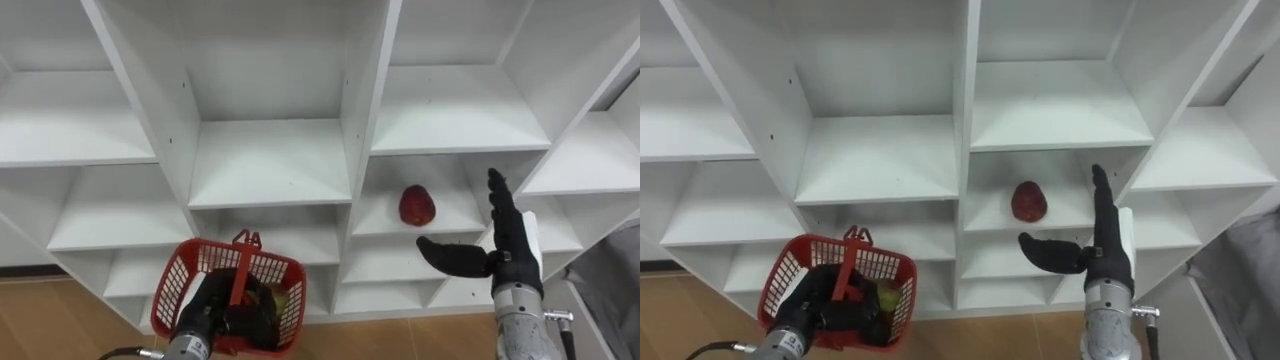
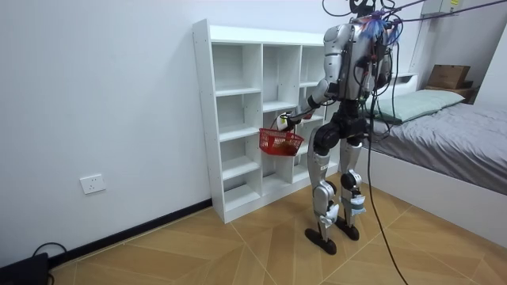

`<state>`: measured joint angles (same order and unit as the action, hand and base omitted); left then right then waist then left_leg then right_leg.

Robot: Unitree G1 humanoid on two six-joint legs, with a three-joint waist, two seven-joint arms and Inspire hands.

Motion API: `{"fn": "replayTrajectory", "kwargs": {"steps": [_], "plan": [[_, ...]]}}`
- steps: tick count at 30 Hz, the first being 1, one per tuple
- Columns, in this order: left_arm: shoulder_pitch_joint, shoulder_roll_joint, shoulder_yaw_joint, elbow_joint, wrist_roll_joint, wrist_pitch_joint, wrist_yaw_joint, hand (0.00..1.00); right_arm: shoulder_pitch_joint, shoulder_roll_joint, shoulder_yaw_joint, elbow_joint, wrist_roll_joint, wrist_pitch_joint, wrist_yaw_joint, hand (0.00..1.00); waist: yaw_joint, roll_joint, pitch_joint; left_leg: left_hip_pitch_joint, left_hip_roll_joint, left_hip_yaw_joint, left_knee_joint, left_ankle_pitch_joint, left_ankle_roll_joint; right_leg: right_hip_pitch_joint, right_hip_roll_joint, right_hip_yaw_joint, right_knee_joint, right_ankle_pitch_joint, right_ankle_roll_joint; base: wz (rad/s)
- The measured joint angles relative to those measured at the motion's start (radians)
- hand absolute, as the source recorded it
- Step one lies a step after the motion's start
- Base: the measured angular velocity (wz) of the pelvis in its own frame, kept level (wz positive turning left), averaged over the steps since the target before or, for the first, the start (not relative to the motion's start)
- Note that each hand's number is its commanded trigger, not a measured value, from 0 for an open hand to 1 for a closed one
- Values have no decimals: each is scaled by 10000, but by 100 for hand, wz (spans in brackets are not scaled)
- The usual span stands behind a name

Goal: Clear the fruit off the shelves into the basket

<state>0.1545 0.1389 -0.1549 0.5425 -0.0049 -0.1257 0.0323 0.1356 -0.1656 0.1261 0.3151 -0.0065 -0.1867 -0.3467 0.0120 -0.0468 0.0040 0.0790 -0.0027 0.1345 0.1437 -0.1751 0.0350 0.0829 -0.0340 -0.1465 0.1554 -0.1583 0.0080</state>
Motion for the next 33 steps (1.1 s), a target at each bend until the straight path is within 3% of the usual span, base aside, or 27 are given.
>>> {"fn": "replayTrajectory", "kwargs": {"steps": [6, 9, 12, 21, 27, 33], "plan": [[1, 3, 48, -19, -9, 0, -126, 100, -98, -89, -3, 3, 0, 0, -1, 0, 224, -26, 22, -17, 5, -24, 1, 0, 0, -6, -1, -37, 8, 0, 0, 1], [4, 72, 98, -56, -9, 0, -303, 100, -327, -347, 3, 30, 43, 0, 2, 0, 254, -39, 37, -86, -1, -67, 2, 0, -1, -42, -15, -118, 12, 0, 0, 6], [26, 90, 241, -56, -4, 9, -458, 100, -847, -553, -19, 543, 108, 3, -3, 0, 250, -106, 37, -342, -8, -198, 92, 4, -3, -172, -30, -274, 38, 0, 0, 14], [98, 133, 227, 202, -6, 44, -619, 100, -2215, -574, -375, 1805, 191, 31, -48, 0, 251, -149, 59, -943, -92, -784, 423, 11, 6, -486, -153, -1006, 153, -9, 13, 19], [167, 170, 79, 201, -3, 167, -617, 100, -2878, -619, -286, 2408, 771, 54, -229, 0, 518, -163, 81, -1380, -105, -905, 569, 31, 29, -780, -183, -1222, 186, -10, 15, 9], [140, 387, 136, 237, -5, 278, -691, 100, -3944, -739, -306, 3543, 800, 70, -406, 0, 665, -305, 189, -1918, -131, -1101, 610, 162, 23, -1291, -213, -1328, 336, -10, 11, 8]]}}
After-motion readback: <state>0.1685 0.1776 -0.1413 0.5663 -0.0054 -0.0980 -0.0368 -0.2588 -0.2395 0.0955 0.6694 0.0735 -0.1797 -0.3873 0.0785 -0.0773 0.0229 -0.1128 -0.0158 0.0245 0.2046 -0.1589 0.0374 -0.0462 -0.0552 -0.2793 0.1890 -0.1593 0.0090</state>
